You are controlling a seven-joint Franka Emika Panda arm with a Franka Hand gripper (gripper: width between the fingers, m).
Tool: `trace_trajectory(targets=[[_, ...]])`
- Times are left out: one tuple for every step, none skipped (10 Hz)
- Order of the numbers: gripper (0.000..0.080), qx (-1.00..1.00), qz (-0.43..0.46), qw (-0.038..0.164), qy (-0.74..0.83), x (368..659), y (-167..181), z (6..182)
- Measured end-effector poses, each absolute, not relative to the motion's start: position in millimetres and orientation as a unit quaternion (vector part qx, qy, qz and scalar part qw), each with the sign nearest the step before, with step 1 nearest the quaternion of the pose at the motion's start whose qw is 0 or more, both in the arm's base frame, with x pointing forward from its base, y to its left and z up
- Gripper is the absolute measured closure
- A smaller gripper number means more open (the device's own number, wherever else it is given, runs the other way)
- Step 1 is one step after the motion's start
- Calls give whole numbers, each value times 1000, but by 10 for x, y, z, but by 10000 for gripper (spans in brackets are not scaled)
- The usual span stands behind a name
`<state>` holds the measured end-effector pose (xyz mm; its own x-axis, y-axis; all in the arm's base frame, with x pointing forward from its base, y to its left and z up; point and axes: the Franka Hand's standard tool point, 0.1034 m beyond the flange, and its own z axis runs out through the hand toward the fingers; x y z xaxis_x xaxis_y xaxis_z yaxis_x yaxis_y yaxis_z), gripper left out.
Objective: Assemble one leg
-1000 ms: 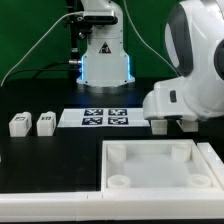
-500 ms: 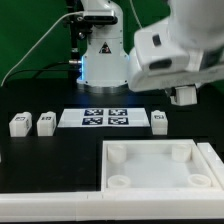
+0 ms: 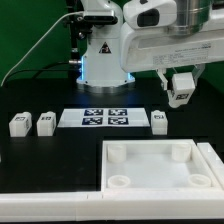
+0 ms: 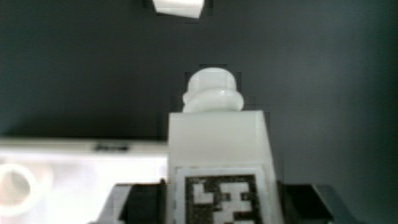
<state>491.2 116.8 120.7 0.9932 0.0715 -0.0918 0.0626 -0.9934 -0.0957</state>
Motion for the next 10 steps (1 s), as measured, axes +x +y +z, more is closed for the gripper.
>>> trace_trajectory(targets=[[509, -998, -6, 46, -39, 4940, 1133, 1196], [509, -997, -23, 46, -52, 5050, 1050, 1189], [509, -994, -78, 47, -53, 5403, 973, 1330], [509, -988, -135, 46, -54, 5664, 936, 1427], [509, -978, -197, 44, -56, 5837, 933, 1442], [509, -965, -251, 46, -62, 5872, 1033, 1430], [509, -966, -247, 46, -66, 5836, 1058, 1388], [509, -966, -248, 46, -65, 5845, 1047, 1394], [509, -966, -248, 46, -65, 5844, 1048, 1393], [509, -966, -247, 48, -65, 5845, 1093, 1371]])
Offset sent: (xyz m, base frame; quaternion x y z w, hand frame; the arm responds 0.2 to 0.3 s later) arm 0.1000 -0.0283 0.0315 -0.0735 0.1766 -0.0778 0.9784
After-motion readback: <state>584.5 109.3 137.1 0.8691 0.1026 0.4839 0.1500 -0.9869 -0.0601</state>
